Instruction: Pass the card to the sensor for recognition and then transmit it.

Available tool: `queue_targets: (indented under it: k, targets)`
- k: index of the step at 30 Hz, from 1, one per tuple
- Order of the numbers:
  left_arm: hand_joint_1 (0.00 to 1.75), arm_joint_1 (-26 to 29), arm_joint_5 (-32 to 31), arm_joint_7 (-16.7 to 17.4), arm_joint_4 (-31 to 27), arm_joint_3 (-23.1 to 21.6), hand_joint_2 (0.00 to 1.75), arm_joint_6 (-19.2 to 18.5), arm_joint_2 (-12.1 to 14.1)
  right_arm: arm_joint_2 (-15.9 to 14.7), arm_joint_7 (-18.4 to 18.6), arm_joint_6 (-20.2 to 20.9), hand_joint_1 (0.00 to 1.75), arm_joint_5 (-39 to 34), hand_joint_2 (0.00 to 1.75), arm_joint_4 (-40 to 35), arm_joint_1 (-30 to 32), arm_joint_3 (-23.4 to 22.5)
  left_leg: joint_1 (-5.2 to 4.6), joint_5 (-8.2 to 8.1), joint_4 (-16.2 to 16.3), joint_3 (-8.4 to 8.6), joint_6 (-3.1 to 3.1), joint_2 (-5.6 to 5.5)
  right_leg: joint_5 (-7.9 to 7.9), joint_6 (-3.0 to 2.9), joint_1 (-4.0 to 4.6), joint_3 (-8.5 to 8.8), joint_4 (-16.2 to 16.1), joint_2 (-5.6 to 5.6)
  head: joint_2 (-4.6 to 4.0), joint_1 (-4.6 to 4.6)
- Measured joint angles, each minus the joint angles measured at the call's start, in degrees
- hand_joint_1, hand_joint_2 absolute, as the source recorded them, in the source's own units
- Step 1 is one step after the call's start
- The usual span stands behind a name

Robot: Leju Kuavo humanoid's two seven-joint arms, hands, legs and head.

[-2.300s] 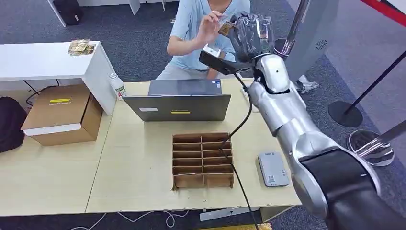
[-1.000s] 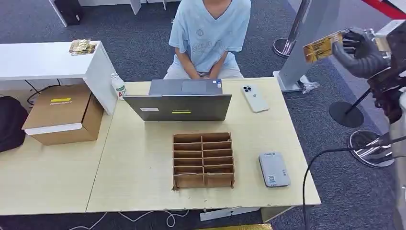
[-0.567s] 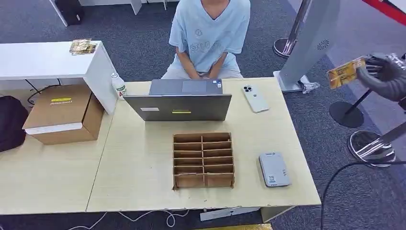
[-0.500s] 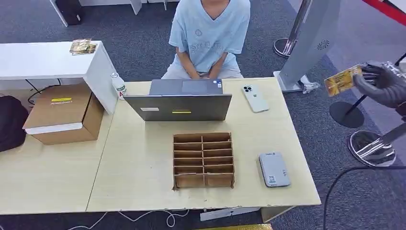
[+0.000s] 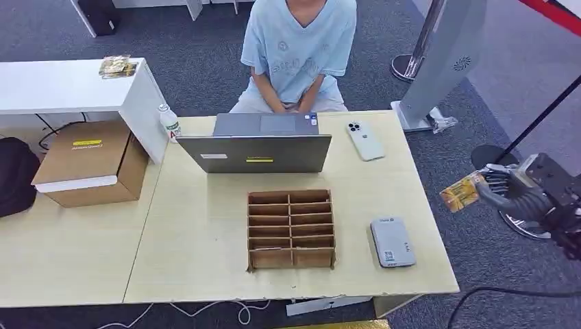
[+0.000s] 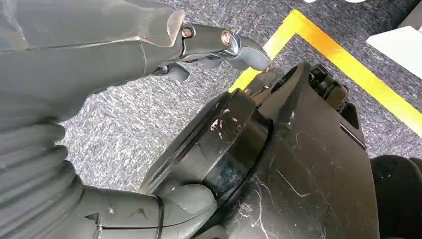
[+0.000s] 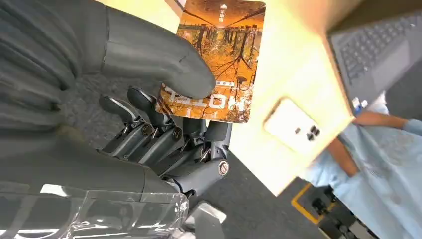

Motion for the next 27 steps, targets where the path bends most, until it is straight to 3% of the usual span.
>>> queue_targets:
  k: [9, 22, 27]
  targets:
    - [0.00, 0.03, -0.52, -0.39, 0.00, 0.02, 1.75, 0.42, -0.02, 1.23, -0.07, 3.37, 1.75, 3.89, 1.75, 2.43, -0.94, 2.76, 0.00, 0.02, 0.00, 0.01, 0.00, 0.03, 0.02, 0.00, 0.00, 0.01, 0.01, 0.05, 0.00, 0.00]
    - [0.00, 0.02, -0.87, -0.90, 0.00, 0.11, 1.75, 0.50, -0.09, 7.78, -3.30, 4.98, 1.75, 6.08, 1.75, 17.66, -16.67, 17.94, 0.01, 0.04, 0.00, 0.02, 0.01, 0.08, 0.02, -0.01, 0.01, 0.01, 0.02, 0.08, 0.00, 0.00]
    - [0.00, 0.08, -0.94, -1.01, 0.00, 0.66, 1.75, 0.50, -0.13, 10.08, -3.96, 4.72, 1.75, 6.38, 1.75, 22.43, -19.84, 22.04, 0.00, 0.04, 0.00, 0.00, 0.01, 0.04, 0.02, -0.01, 0.00, 0.01, 0.02, 0.04, 0.00, 0.00]
